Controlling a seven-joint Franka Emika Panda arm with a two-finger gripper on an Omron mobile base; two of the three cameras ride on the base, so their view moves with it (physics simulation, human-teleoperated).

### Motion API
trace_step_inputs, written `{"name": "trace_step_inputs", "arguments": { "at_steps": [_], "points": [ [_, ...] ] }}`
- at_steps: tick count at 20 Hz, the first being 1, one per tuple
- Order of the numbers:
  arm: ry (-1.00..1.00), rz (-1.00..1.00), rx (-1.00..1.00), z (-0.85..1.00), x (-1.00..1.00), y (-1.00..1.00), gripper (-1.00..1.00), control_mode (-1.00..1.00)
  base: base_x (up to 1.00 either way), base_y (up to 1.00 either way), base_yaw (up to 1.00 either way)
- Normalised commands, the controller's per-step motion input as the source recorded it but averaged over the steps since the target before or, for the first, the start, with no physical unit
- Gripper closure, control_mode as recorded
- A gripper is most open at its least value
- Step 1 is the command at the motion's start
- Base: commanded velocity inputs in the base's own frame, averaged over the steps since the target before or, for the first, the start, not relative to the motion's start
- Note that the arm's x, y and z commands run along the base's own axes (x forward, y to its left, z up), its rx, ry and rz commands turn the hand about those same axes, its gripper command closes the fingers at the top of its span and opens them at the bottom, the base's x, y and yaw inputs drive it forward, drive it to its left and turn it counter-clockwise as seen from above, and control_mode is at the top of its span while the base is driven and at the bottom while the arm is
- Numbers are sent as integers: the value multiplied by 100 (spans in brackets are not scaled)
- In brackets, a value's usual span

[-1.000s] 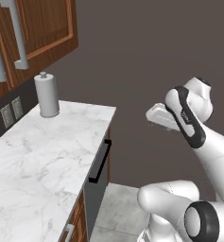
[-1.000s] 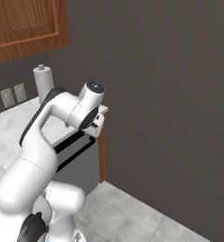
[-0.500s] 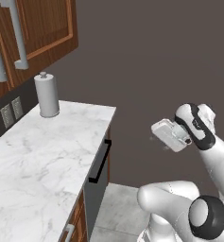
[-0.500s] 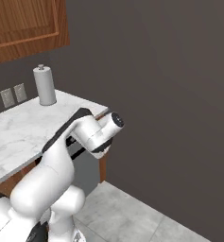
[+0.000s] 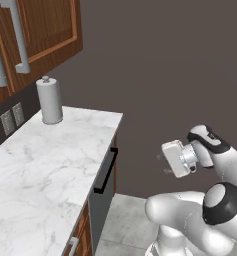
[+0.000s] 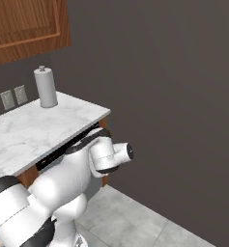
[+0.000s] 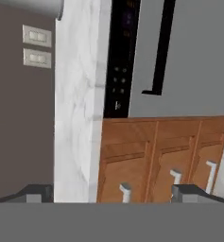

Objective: Open the dishwasher door and pull out the top rack.

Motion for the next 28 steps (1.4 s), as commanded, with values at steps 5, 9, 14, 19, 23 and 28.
{"name": "trace_step_inputs", "arguments": {
  "at_steps": [5,9,14,19,23,28],
  "points": [
    [0,-2,21,-42,17,0,-100,-100,0,0,0],
    [0,-2,17,-31,22,7,-100,-100,0,0,0],
    [0,-1,12,-21,24,19,-100,-100,0,0,0],
    [0,0,6,-18,26,26,-100,-100,0,0,0],
    [0,0,0,-16,27,33,-100,-100,0,0,0],
    [-1,0,0,-16,23,33,-100,-100,0,0,0]
  ]
}}
